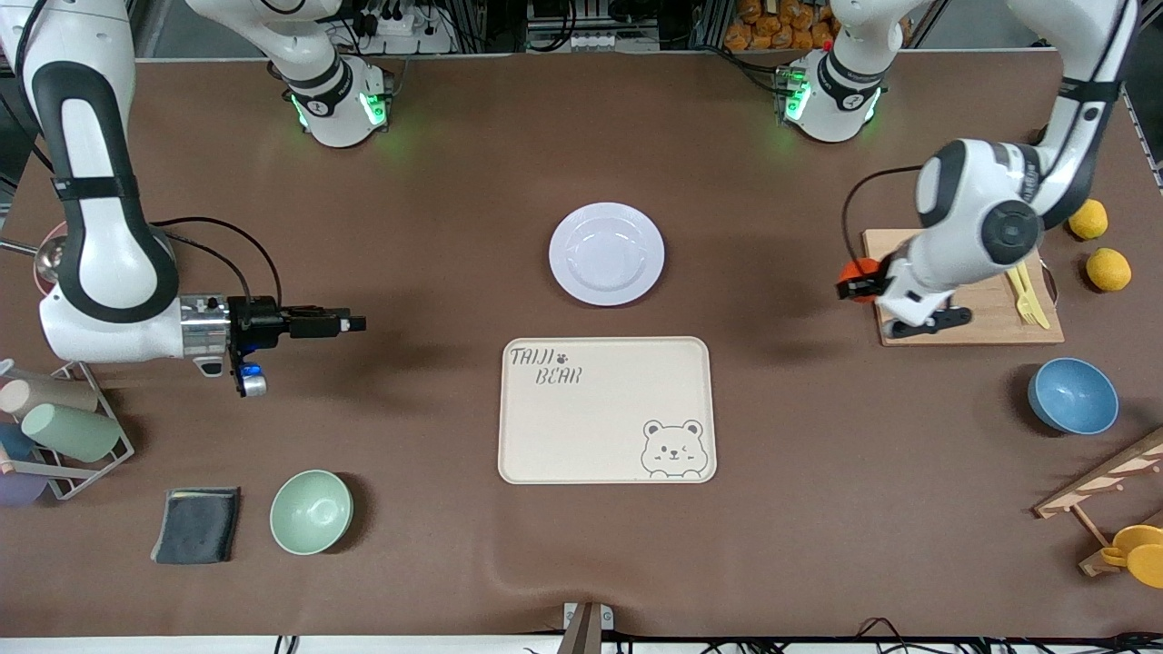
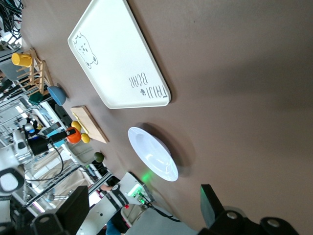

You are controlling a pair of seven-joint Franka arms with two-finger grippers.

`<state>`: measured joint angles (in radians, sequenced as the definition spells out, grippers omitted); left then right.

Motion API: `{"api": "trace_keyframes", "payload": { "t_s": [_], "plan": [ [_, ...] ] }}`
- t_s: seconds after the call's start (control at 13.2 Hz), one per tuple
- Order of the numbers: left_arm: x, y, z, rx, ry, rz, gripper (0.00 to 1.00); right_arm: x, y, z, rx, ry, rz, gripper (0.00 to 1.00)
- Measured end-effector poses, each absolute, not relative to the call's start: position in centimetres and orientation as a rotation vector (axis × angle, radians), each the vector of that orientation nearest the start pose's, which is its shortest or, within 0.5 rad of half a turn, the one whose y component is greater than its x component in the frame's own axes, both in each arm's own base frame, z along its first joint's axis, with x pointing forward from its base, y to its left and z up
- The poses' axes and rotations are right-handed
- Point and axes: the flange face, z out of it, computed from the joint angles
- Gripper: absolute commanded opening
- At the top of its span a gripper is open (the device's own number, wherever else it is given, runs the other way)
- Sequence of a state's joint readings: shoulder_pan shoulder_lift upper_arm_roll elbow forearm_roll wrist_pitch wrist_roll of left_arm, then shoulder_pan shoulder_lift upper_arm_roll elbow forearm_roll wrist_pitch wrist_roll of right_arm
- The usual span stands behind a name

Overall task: Place orange and plate with both arms
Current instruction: 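Carry the orange with the left gripper onto the white plate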

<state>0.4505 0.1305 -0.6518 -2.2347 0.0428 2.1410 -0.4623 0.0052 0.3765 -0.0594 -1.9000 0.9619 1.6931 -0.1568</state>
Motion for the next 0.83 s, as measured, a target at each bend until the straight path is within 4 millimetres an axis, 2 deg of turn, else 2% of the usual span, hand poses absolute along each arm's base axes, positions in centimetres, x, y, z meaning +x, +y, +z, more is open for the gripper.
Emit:
{"api": "trace_keyframes", "payload": {
  "t_s": [0.08,0.23,0.53,0.68,0.83],
  "plan": [
    [50.3,-14.2,32.6,-3.077,-0.400,0.291,0.00,58.0,5.0,29.9,-2.138,0.360,0.529,1.00],
    [49.0,-21.1,33.9,-3.069,-0.502,0.272,0.00,57.6,5.6,29.4,-2.106,0.375,0.542,1.00],
    [44.9,-33.1,32.4,-3.048,-0.667,0.378,0.00,56.6,8.0,28.1,-2.083,0.346,0.548,1.00],
    [42.8,-37.6,31.1,-3.057,-0.736,0.419,0.01,56.2,9.0,27.6,-2.075,0.289,0.518,1.00],
    [41.2,-40.4,29.2,-3.059,-0.791,0.447,0.04,55.6,10.1,26.9,-2.050,0.250,0.496,1.00]
  ]
}}
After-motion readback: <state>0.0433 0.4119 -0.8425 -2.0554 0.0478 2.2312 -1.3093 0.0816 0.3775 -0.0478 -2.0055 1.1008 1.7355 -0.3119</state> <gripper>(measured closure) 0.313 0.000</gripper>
